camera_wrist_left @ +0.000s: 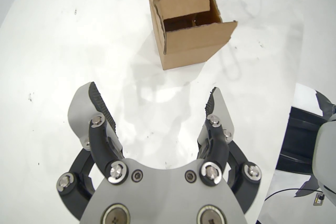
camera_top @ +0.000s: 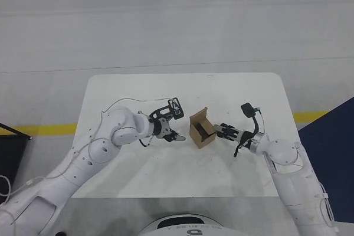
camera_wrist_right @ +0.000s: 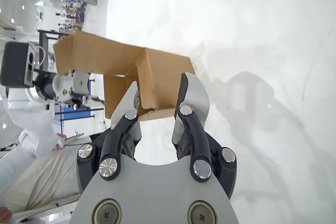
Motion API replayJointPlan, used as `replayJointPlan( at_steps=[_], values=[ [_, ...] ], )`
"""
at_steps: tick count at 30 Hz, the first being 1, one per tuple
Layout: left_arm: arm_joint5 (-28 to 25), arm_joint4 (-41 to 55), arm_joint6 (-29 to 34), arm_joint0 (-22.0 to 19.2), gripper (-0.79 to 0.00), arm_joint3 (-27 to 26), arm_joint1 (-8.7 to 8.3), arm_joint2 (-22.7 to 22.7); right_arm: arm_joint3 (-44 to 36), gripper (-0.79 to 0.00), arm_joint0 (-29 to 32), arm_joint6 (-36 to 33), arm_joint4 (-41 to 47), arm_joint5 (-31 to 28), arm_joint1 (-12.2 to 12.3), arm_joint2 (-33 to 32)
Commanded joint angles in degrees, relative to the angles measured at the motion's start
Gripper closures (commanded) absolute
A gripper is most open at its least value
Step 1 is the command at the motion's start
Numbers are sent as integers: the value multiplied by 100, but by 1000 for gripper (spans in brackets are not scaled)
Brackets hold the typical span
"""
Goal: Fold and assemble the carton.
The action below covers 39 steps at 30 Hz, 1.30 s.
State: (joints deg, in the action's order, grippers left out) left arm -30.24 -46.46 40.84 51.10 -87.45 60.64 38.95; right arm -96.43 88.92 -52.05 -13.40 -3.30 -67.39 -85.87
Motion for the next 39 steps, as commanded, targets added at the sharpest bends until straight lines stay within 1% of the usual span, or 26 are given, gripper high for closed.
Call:
replayJointPlan(
  at_steps=[1, 4, 8, 10, 13, 17, 19, 22, 25, 27, 30, 31, 32, 34, 39],
  values=[
    [124, -93, -94, -167, -785, 185, 120, -206, 55, -326, -34, -346, 146, -127, 26, -17],
    [281, -251, -276, -390, -785, 440, 293, -452, 109, -317, -61, -839, 394, -358, 65, -22],
    [398, -381, -465, -672, -785, 839, 530, -744, 151, -314, -54, -1114, 541, -488, 114, -95],
    [453, -424, -535, -816, -785, 1011, 644, -853, 146, -314, -24, -1184, 584, -524, 140, -159],
    [488, -441, -654, -992, -785, 1247, 800, -976, 118, -336, 45, -1169, 617, -549, 176, -273],
    [518, -209, -819, -1083, -785, 1523, 939, -981, 42, -345, 141, -1014, 659, -557, 206, -362],
    [486, 91, -802, -1042, -785, 1600, 943, -865, -2, -348, 182, -867, 679, -567, 214, -380],
    [296, 646, -555, -893, -785, 1522, 856, -581, -58, -357, 238, -649, 727, -610, 219, -367],
    [77, 1155, 75, -711, -785, 1257, 707, -281, -74, -342, 271, -455, 731, -647, 223, -324],
    [103, 1326, 394, -598, -785, 1030, 612, -80, -65, -342, 274, -360, 726, -653, 224, -270],
    [258, 1406, 614, -423, -785, 768, 521, 121, -46, -342, 263, -261, 684, -663, 229, -188],
    [307, 1385, 622, -382, -785, 729, 509, 150, -38, -339, 259, -225, 663, -673, 231, -172],
    [357, 1399, 588, -346, -757, 705, 508, 166, -28, -342, 261, -176, 639, -684, 235, -162],
    [416, 1404, 540, -310, -739, 659, 530, 124, -5, -345, 268, -73, 612, -694, 241, -156],
    [506, 1528, 430, -397, -711, 822, 667, -98, 70, -345, 279, 90, 562, -704, 262, -171]
  ],
)
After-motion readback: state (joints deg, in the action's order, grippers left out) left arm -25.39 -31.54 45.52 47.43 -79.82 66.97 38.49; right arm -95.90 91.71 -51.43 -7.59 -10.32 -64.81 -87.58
